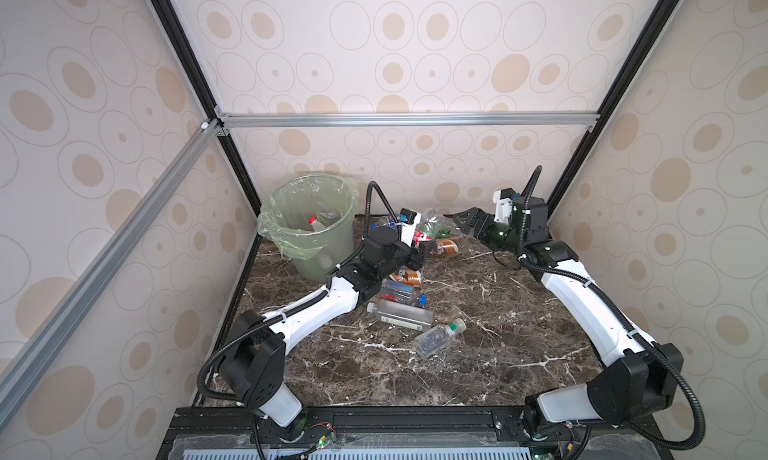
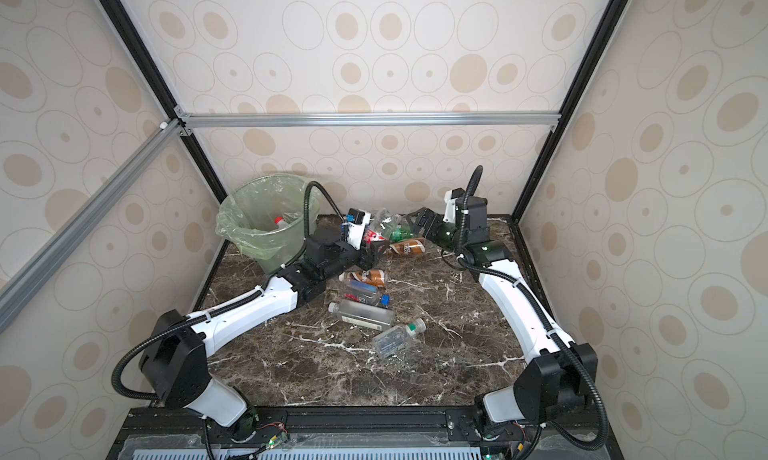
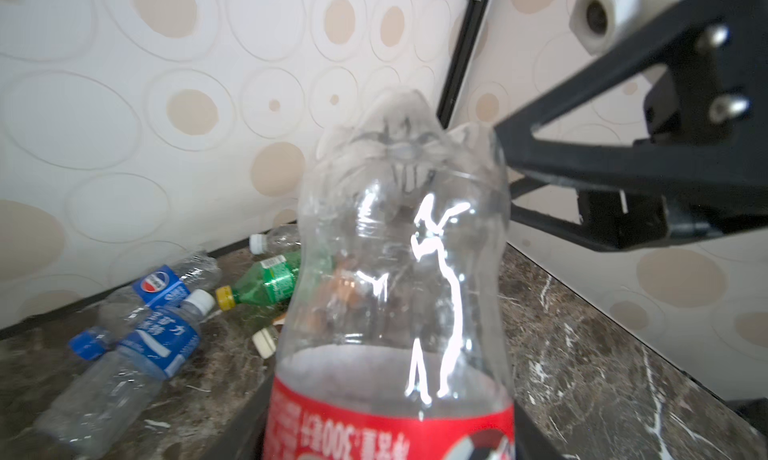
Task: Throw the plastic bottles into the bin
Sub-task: 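Raise the red-label bottle over the bin with left gripper while right withdraws, then open the left gripper to drop the red-label bottle into the bin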
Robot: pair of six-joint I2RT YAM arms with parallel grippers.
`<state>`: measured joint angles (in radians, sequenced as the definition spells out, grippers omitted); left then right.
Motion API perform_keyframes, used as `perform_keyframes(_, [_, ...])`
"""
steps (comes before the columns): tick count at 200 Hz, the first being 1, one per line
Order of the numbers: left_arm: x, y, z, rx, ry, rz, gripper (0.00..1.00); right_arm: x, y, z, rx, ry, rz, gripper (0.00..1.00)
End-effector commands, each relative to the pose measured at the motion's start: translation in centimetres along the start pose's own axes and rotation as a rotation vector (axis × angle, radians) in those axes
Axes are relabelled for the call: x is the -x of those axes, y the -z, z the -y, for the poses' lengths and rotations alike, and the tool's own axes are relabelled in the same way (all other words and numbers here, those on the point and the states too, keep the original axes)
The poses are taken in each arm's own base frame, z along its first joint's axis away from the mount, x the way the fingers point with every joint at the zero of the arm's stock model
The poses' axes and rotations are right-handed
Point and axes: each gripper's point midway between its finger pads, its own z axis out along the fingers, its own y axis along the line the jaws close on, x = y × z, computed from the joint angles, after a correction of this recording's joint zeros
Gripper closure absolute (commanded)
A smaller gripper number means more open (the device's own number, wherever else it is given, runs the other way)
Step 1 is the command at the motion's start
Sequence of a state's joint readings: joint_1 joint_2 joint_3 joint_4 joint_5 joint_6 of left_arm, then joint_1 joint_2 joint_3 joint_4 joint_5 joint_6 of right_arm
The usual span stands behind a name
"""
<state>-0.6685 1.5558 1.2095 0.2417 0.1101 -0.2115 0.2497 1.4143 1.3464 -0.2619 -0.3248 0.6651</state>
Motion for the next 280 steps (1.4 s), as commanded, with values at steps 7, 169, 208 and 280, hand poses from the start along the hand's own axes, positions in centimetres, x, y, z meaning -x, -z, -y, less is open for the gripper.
perform_keyframes(7, [7.4,2.6,-3.4,0.144,-0.09,0.143,0.49,-0.2,0.3,-3.4,0.072,0.109,0.015,0.01])
perform_keyframes(169, [29.8,21.6,-13.5,0.574,-0.278,0.772,0.49,-5.5,-3.0,-10.9,0.163,0.4,-0.031,0.01])
perform_keyframes(208, [27.3,20.1,-17.2,0.611,-0.215,0.705,0.47,-5.9,-4.0,-10.5,0.153,0.386,-0.051,0.01])
perform_keyframes(280, [16.6,12.7,-23.1,0.572,0.039,0.243,0.01,-6.6,-4.5,-9.8,0.142,0.383,-0.073,0.01])
